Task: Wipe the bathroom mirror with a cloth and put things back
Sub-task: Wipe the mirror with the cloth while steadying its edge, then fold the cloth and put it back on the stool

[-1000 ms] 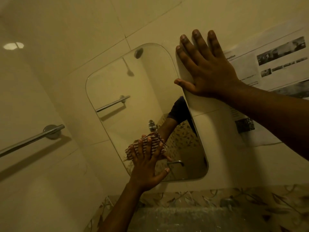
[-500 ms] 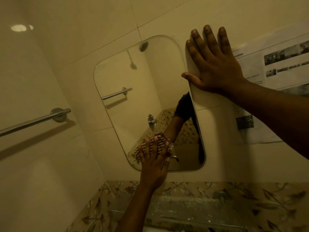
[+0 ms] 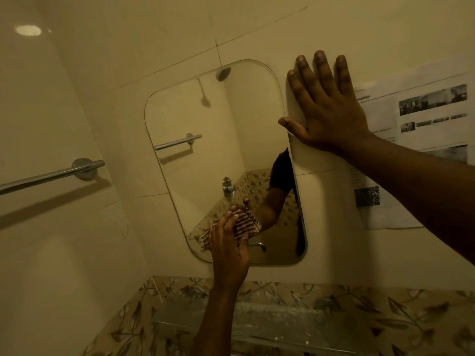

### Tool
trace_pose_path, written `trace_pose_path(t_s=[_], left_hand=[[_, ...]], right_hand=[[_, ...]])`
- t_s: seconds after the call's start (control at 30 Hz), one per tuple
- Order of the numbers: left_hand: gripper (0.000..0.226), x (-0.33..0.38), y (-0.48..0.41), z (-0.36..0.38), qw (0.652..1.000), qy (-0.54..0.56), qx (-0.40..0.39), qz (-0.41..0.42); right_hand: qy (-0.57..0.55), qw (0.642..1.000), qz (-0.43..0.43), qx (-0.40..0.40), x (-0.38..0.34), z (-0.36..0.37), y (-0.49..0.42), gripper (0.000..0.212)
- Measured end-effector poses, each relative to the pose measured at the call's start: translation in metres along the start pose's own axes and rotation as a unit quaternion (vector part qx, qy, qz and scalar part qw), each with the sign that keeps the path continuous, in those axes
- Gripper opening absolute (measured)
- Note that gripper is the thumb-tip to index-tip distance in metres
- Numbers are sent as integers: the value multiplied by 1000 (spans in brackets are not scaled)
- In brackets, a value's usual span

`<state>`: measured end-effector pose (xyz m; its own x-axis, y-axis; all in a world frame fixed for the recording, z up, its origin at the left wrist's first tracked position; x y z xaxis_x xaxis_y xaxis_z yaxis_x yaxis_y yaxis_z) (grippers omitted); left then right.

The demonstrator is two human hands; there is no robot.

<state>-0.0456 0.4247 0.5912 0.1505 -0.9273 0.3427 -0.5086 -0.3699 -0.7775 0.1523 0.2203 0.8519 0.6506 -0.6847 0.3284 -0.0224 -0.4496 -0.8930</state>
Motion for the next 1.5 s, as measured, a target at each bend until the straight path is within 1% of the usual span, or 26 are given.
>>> trace_pose_path(t_s=[0.07, 0.17, 0.23, 0.3, 0.37, 0.5, 0.6, 0.77, 0.9, 1.03, 1.13, 1.2, 1.23, 1.27, 1.3, 1.33, 1.37, 1.4, 1.47, 1.5], left_hand=[[73, 3, 4, 0, 1000, -3, 3, -3], [67, 10, 14, 5, 1000, 7, 10, -18], [59, 15, 24, 12, 999, 23, 18, -25], [48, 21, 36, 23, 999, 20, 25, -24], [41, 25, 48, 36, 999, 16, 25, -37], [40, 33, 69, 60, 999, 1, 30, -43], [36, 38, 75, 70, 996, 11, 46, -72], [27, 58, 83, 83, 985, 78, 73, -134], [28, 81, 85, 92, 978, 134, 76, -138], [23, 113, 86, 111, 979, 144, 37, -136], [24, 130, 88, 119, 980, 140, 49, -136], [26, 138, 91, 118, 971, 179, 57, -146], [25, 141, 93, 117, 960, 222, 56, -159], [25, 144, 96, 117, 940, 281, 53, -184], [25, 148, 100, 116, 910, 350, 50, -217], [26, 150, 103, 114, 867, 423, 51, -259], [27, 154, 108, 112, 807, 504, 51, -304], [27, 159, 112, 110, 733, 587, 46, -342], [31, 172, 123, 104, 583, 720, 25, -376], [34, 177, 128, 99, 519, 763, 16, -384]], right_hand=[[-2, 1000, 0, -3, 0, 0, 0, 97], [-5, 1000, -2, -7, 0, -1, 0, 97], [-3, 1000, -2, -9, 0, -1, 0, 97], [-5, 1000, -3, -10, 0, -2, 0, 97], [-7, 1000, -3, -11, 0, -2, 0, 97], [-7, 1000, -2, -13, 0, -2, 0, 97], [-8, 1000, -2, -17, 0, -3, 1, 96], [-21, 1000, -4, -22, -1, -7, 1, 95], [-28, 999, -3, -22, -1, -8, 3, 95], [-28, 999, 0, -29, 0, -9, 2, 94], [-23, 999, -1, -35, 0, -8, 2, 95], [-18, 999, 0, -34, 0, -8, 3, 95], [-16, 999, 0, -33, -1, -8, 2, 95], [-16, 999, 2, -33, -1, -8, 3, 95], [-16, 999, 3, -35, -1, -7, 3, 94], [-16, 999, 3, -35, -2, -7, 3, 94], [-15, 999, 5, -33, -2, -9, 3, 94], [-16, 999, 5, -29, -2, -10, 3, 94], [-28, 999, 4, -25, -2, -13, 5, 93], [-40, 999, 3, -24, -1, -15, 4, 92]])
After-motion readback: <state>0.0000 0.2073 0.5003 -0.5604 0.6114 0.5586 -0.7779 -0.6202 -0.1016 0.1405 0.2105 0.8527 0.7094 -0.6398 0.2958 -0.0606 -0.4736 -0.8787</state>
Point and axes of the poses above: each hand's wrist, its own y-axis away from the middle knuckle, its own z-axis out of the palm, x = y × z, the point moved 6 cm from there along -y, towards the middle knuckle, and after that the axes turned 11 degrees about -x, right-handed, at the moved point
